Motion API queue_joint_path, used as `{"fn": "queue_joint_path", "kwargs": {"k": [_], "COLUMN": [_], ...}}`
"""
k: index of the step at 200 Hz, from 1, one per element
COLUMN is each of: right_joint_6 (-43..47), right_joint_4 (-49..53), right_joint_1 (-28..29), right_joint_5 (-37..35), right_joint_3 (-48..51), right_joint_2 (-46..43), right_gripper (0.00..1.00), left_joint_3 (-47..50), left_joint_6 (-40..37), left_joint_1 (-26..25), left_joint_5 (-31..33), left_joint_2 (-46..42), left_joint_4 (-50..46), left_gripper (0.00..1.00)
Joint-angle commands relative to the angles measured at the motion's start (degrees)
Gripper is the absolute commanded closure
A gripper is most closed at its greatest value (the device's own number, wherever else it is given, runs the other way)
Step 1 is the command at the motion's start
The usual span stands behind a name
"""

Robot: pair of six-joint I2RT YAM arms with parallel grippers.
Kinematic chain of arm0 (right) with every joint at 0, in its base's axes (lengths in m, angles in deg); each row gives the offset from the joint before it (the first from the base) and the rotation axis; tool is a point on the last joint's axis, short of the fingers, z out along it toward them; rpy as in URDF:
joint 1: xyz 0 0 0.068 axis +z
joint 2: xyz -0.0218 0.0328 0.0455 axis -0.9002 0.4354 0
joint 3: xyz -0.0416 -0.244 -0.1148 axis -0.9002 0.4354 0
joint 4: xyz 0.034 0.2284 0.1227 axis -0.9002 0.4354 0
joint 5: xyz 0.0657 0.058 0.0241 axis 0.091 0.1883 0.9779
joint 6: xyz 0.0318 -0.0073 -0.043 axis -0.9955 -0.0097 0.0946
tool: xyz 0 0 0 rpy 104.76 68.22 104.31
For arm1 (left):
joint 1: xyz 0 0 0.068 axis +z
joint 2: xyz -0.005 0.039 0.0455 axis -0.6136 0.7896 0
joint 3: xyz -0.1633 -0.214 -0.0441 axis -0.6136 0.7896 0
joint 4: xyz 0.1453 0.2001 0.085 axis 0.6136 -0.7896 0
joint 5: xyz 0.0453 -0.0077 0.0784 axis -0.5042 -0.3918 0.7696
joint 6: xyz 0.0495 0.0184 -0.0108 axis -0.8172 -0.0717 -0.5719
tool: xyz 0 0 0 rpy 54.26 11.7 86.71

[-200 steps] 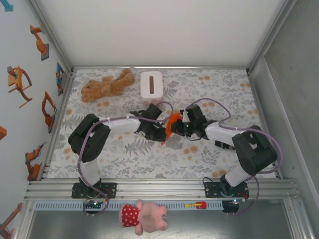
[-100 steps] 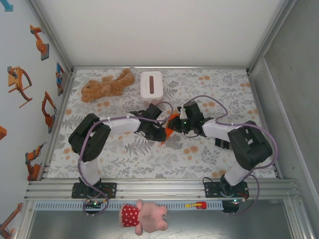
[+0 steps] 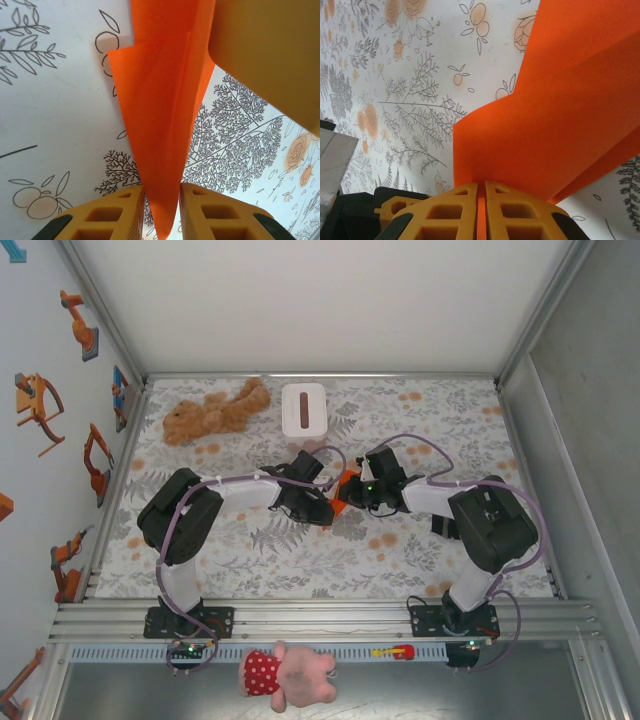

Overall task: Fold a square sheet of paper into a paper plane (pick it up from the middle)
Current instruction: Fold the wing for the fifth time at the center of the table.

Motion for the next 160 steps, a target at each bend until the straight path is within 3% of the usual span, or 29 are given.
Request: {"fn": "queue_joint_path", "kwargs": {"k": [1, 59, 160], "right_joint_6": [0.45, 0.49, 0.34], "right_joint_4": [1.04, 1.75, 2.55], "right_joint_1": [-0.38, -0.46, -0.54], "right_joint_5": [-1.21, -1.38, -1.56], "right_joint_3": [-1.95, -2.21, -2.21], "right_joint_2": [0.87, 2.07, 2.53], "right_gripper": [0.88, 0.88, 0.88], "left_joint_3": [0.66, 1.07, 1.86], "left_joint_6": [-0.86, -0.81, 2.41], "left_joint_1": [0.10, 0.23, 0.19], "left_joint_5": [0.51, -0.29, 0.25], "left_joint_2": [-1.34, -0.30, -4.92], "left_joint_4": [0.54, 0.60, 2.15], "left_gripper": [0.76, 0.82, 0.79]}}
